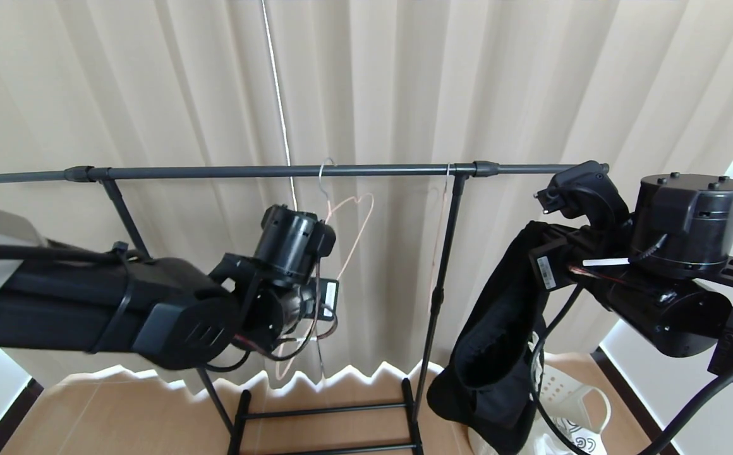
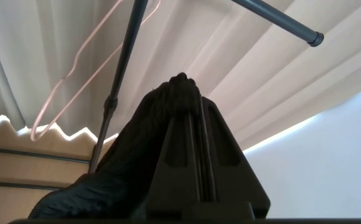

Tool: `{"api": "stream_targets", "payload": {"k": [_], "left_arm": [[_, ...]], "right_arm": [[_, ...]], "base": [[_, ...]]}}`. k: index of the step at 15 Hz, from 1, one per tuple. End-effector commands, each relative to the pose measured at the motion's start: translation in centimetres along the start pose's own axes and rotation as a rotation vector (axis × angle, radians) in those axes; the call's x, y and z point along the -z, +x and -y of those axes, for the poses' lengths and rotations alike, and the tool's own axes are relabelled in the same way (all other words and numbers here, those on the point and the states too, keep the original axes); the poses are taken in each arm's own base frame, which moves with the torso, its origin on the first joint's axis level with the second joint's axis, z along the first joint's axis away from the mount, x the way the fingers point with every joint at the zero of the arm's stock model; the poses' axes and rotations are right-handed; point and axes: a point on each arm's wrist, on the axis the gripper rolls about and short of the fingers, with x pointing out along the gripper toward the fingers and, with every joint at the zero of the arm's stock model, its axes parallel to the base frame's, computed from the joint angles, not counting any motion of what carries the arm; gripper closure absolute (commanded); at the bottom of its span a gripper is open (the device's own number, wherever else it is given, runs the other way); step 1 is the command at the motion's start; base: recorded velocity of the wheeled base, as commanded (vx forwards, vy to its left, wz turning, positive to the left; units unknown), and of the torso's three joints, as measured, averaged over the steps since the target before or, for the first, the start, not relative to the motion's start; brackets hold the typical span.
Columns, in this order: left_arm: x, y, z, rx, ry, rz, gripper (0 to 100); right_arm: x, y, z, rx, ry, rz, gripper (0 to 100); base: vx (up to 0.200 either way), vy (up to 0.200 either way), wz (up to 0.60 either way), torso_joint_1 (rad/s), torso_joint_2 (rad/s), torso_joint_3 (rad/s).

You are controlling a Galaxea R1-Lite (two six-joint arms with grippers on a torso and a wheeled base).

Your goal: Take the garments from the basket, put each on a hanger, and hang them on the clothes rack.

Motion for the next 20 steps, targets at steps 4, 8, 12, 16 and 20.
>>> {"api": "stream_targets", "payload": {"k": [4, 8, 12, 16, 20], "left_arm": [[4.4, -5.8, -4.3, 0.237, 0.1, 0.076, 100], [7.1, -6.8, -6.7, 0.35, 0.198, 0.142, 100], [8.7, -7.1, -7.3, 0.42, 0.274, 0.214, 100], [10.0, -7.5, -7.1, 0.552, 0.371, 0.211, 100], [9.9, -7.2, -5.2, 0.615, 0.406, 0.204, 100]], "right_arm": [[0.2, 0.1, -0.2, -0.001, -0.006, -0.009, 100], [0.4, 0.3, -0.3, 0.034, -0.015, -0.026, 100], [0.3, 0.6, -0.4, 0.067, -0.009, -0.026, 100], [0.2, 2.0, -1.2, 0.131, 0.024, 0.008, 100], [-0.1, 2.2, -1.6, 0.129, 0.042, 0.033, 100]], "base": [[0.0, 0.0, 0.0, 0.0, 0.0, 0.0], [0.0, 0.0, 0.0, 0.0, 0.0, 0.0], [0.0, 0.0, 0.0, 0.0, 0.0, 0.0], [0.0, 0.0, 0.0, 0.0, 0.0, 0.0], [0.0, 0.0, 0.0, 0.0, 0.0, 0.0]]}}
